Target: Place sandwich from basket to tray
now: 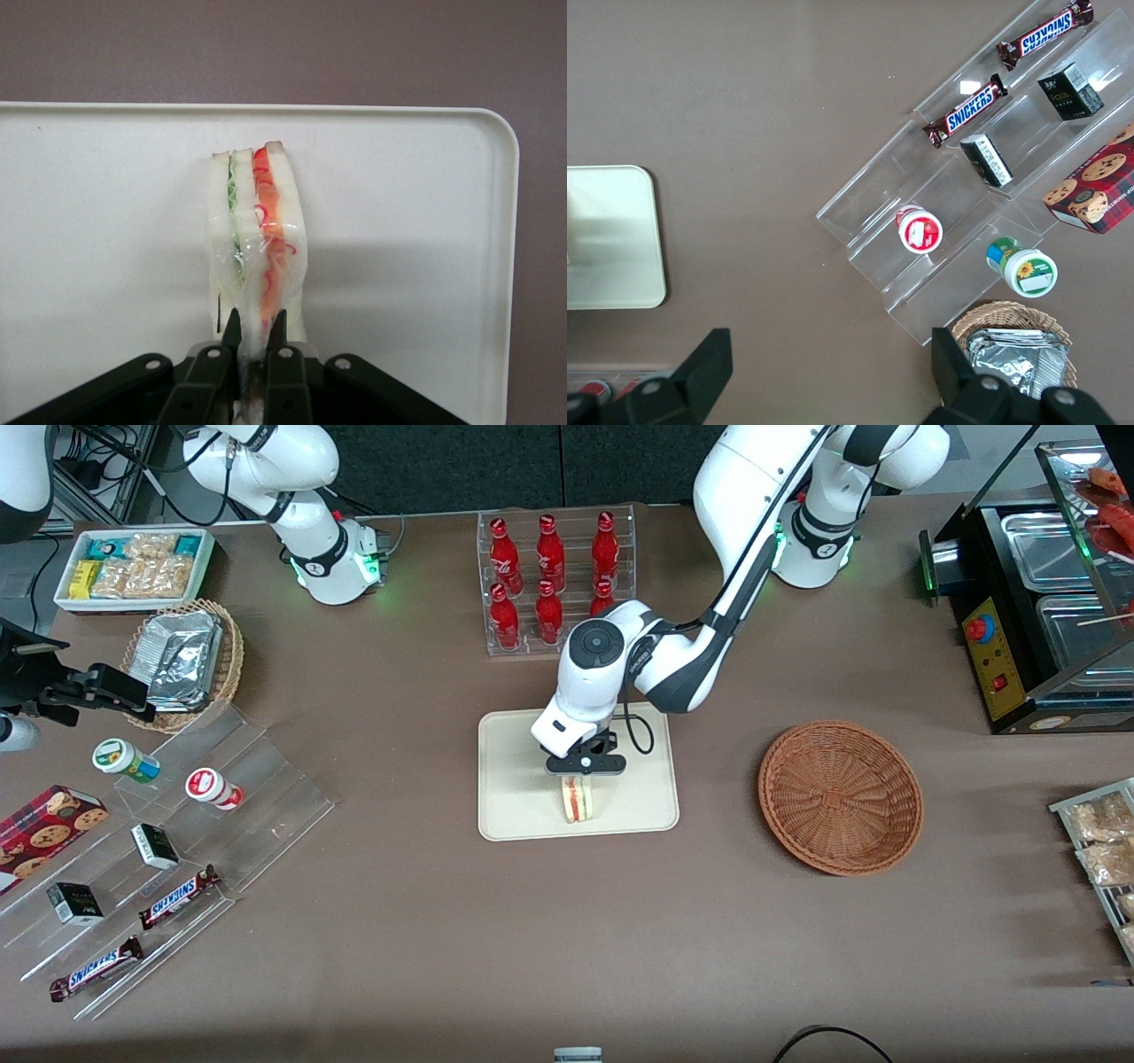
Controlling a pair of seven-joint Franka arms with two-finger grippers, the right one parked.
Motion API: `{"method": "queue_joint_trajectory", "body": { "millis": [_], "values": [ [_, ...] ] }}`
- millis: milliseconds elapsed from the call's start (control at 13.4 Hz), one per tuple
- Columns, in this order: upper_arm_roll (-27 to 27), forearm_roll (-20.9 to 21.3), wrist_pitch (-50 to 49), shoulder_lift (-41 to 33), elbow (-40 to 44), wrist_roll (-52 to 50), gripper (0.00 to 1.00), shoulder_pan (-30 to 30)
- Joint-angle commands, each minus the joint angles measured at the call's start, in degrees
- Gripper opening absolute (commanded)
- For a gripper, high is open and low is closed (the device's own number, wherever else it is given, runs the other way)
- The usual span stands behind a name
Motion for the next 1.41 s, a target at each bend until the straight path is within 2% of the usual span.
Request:
{"method": "queue_joint_trajectory", "body": {
  "millis": [0,74,149,223,298,372,745,968,1340],
  "values": [
    [0.72,-0.64,0.16,0.52,0.79,-0.88,0.09,-1.57],
    [0.72,-0.64,0.07,0.78,0.79,-0.88,0.1,-1.67],
    [0.81,-0.64,0.07,0.96,0.88,-0.53,0.54,-1.67],
    [0.72,-0.64,-0.36,0.96,0.79,-0.61,0.79,-1.75],
    [0.81,-0.55,-1.15,0.87,0.53,-0.53,0.83,-1.93],
    [0.81,-0.55,-2.38,0.78,0.61,-0.18,1.0,-2.11],
    [1.16,-0.9,-10.98,-4.3,1.58,-0.79,1.0,-0.97],
    [1.16,-2.66,-17.31,-10.45,1.67,-0.7,1.0,2.45],
    [1.34,-1.26,-30.92,-20.47,1.76,0.35,1.0,9.66]
  ]
}}
